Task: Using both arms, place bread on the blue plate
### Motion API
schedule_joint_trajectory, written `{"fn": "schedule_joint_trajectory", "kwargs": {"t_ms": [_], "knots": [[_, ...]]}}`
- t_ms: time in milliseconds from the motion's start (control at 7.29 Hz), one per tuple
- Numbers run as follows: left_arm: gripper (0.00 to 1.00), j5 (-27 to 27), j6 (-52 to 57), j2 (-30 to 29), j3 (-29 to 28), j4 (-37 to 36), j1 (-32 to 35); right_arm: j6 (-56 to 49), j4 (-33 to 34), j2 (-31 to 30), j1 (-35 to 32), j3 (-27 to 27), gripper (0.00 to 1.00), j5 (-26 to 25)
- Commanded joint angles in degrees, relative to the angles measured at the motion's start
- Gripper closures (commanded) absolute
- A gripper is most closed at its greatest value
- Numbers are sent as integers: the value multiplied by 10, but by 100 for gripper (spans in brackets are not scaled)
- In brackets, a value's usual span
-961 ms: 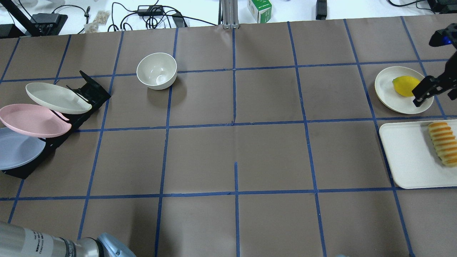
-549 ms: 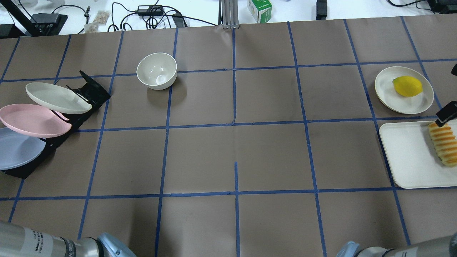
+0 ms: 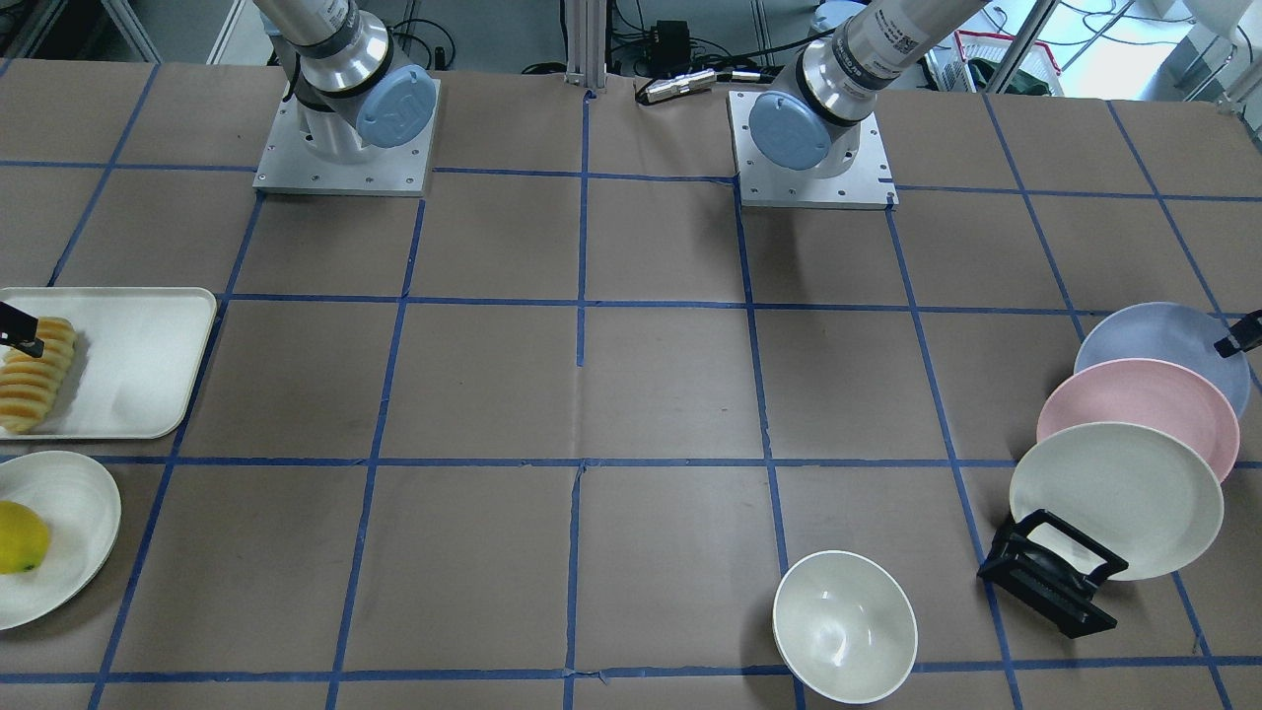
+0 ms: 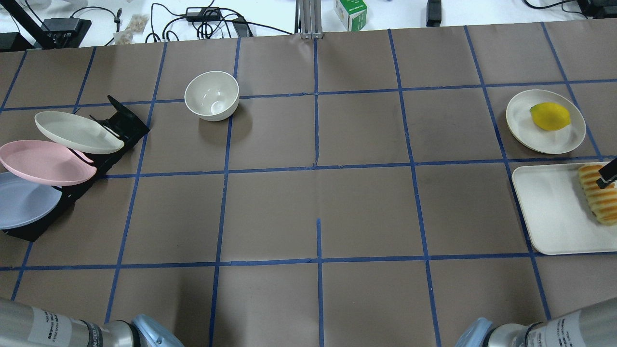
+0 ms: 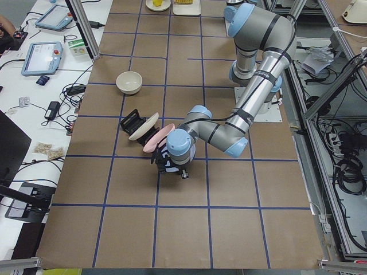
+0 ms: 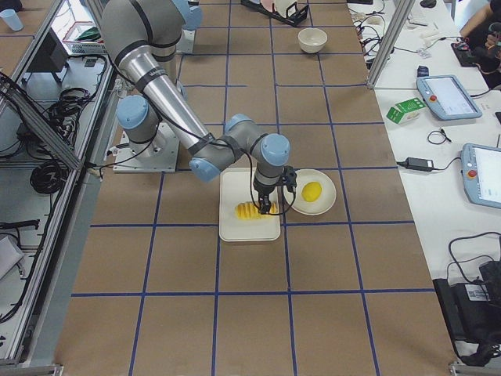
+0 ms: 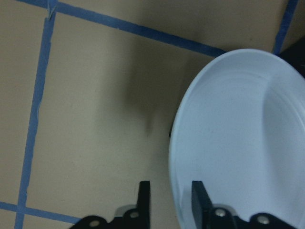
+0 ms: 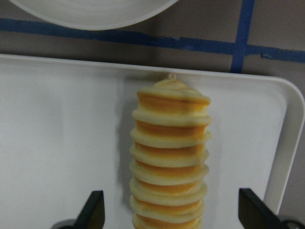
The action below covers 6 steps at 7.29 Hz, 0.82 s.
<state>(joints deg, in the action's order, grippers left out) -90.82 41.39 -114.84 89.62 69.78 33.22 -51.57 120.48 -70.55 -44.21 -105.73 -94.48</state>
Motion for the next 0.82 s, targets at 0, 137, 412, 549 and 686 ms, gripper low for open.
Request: {"fn": "schedule_joint_trajectory", "kwargs": {"t_ms": [0, 137, 412, 549, 686], "knots": [[100, 0, 1, 5, -2, 0, 0, 14, 60, 36, 4, -3, 0, -1], [100, -1, 1, 4, -3, -1, 0, 37, 67, 54, 3, -4, 0, -9], [100, -32, 2, 9, -3, -3, 1, 37, 65, 59, -2, -2, 0, 0], [100, -40, 2, 21, -9, -9, 7, 37, 66, 59, -2, -2, 0, 3], [100, -41, 2, 22, -35, 0, 8, 37, 64, 59, -2, -3, 0, 19]]}}
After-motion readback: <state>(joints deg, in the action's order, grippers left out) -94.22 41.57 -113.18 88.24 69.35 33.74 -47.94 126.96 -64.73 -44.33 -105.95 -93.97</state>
